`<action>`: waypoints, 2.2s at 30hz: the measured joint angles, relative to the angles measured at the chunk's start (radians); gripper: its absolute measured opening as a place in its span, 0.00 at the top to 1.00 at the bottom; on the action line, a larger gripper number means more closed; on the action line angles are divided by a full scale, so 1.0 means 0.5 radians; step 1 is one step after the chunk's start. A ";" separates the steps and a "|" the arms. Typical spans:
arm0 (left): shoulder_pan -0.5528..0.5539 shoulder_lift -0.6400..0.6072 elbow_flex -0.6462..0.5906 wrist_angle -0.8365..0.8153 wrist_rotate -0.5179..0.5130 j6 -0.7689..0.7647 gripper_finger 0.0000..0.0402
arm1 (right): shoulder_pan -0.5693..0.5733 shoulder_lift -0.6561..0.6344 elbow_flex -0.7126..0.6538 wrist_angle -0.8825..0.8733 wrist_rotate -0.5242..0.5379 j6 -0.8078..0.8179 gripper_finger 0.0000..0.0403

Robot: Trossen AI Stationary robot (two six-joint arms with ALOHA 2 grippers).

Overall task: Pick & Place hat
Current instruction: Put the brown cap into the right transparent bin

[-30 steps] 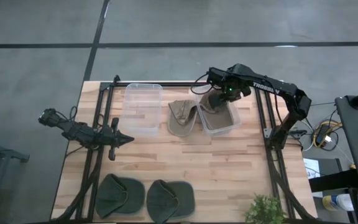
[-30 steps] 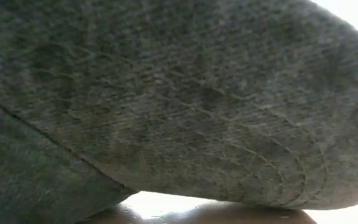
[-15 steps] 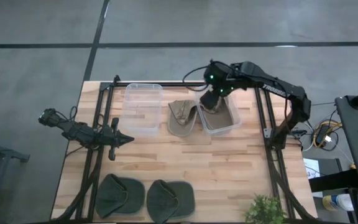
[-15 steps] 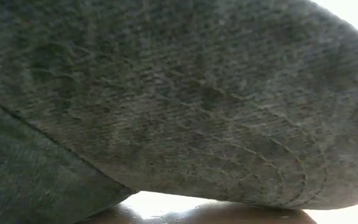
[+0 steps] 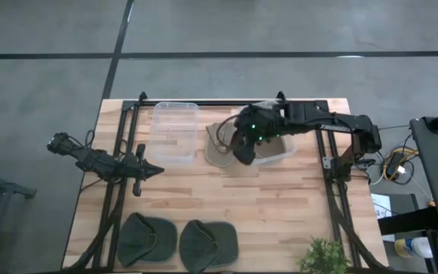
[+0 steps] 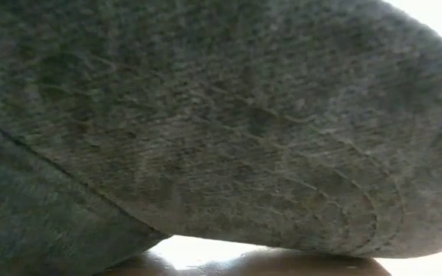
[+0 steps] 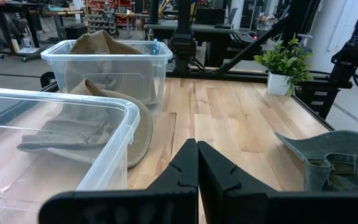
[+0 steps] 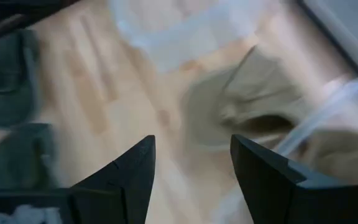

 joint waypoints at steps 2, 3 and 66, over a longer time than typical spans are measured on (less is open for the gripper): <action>0.000 0.000 0.000 0.000 0.001 0.000 1.00 | 0.041 0.001 -0.050 0.051 -0.070 0.204 0.50; 0.001 0.000 0.000 0.000 0.001 0.000 1.00 | 0.064 0.001 -0.086 0.095 -0.100 0.304 0.50; 0.001 -0.001 0.000 -0.001 0.001 0.000 1.00 | 0.685 0.046 -1.079 1.681 0.563 -0.463 0.52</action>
